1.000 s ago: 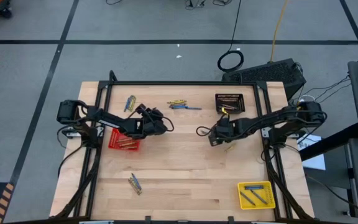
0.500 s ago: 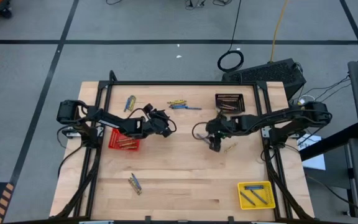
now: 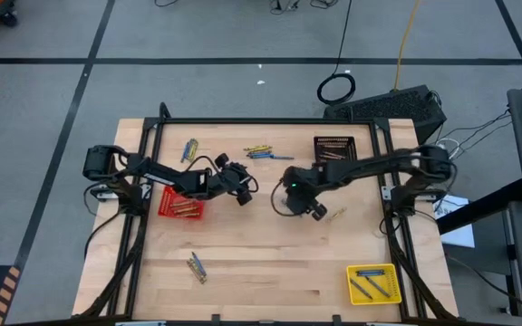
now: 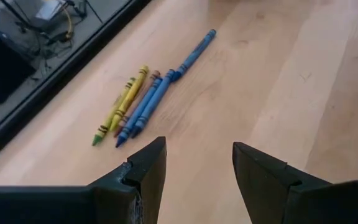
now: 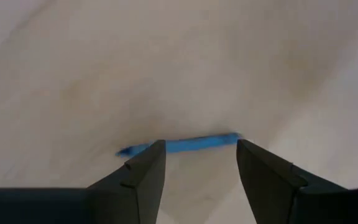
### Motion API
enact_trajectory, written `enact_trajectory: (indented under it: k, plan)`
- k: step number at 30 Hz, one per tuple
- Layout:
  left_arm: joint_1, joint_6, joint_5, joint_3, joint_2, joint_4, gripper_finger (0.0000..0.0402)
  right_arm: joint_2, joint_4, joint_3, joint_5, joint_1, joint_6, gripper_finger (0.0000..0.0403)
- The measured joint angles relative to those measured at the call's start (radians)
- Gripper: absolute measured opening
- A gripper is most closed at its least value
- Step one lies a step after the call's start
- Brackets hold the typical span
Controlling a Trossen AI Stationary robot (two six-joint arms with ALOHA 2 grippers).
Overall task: Sort crayons
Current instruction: Put the blue crayon into the yellow bin
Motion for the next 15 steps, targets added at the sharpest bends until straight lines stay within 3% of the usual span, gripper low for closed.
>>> enact_trajectory:
  k: [6,15]
  plan:
    - [0.0,-0.044,0.079,0.0,-0.006,-0.005,0.0187,0.14,-0.183,0.125,-0.021,0.021,-0.326,0.0183]
    - [-0.02,-0.065,0.105,0.0,-0.006,-0.016,0.0187,0.184,-0.113,0.128,-0.021,0.049,-0.661,0.0183]
